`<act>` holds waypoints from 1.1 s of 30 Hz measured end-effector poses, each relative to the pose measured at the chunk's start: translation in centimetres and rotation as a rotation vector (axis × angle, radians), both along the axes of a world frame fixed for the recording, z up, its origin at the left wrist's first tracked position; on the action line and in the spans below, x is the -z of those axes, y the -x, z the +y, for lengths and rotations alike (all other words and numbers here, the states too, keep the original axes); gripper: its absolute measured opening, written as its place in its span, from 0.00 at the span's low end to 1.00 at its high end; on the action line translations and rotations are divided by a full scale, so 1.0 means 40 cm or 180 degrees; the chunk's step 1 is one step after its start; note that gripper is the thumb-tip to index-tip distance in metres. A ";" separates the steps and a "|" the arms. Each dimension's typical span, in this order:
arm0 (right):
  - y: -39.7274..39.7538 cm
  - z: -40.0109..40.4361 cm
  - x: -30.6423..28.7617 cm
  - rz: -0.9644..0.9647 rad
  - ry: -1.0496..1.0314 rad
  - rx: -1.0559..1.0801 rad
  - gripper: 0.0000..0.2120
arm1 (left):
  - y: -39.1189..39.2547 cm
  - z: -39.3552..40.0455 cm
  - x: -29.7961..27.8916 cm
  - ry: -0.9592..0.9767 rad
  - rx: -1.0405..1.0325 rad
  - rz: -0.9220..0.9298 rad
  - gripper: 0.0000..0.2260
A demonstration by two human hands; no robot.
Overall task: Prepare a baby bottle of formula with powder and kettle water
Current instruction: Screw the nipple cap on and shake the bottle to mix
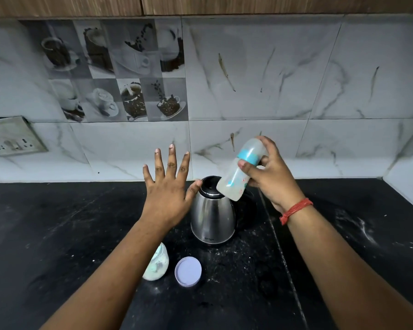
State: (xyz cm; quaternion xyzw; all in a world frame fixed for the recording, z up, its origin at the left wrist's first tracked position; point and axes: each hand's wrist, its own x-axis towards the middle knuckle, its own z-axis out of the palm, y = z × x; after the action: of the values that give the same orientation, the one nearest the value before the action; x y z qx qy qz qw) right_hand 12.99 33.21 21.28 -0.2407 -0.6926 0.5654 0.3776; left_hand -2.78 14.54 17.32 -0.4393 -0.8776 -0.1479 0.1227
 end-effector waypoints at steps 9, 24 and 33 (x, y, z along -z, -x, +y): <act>0.005 0.003 -0.012 0.0334 0.0102 0.0335 0.32 | 0.002 0.010 0.001 -0.0068 -0.0001 -0.0079 0.36; 0.007 0.006 -0.006 0.0342 -0.0206 0.0566 0.32 | 0.013 0.021 0.014 -0.0106 0.0017 -0.0153 0.36; 0.012 0.022 -0.008 0.0789 0.0067 0.0748 0.31 | 0.017 0.031 0.012 -0.0089 0.0037 -0.0147 0.38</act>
State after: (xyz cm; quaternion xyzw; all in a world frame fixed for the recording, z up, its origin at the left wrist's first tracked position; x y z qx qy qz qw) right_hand 12.51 34.10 21.60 -0.2524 -0.6019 0.5500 0.5211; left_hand -3.48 15.78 16.84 -0.4390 -0.8755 -0.1710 0.1077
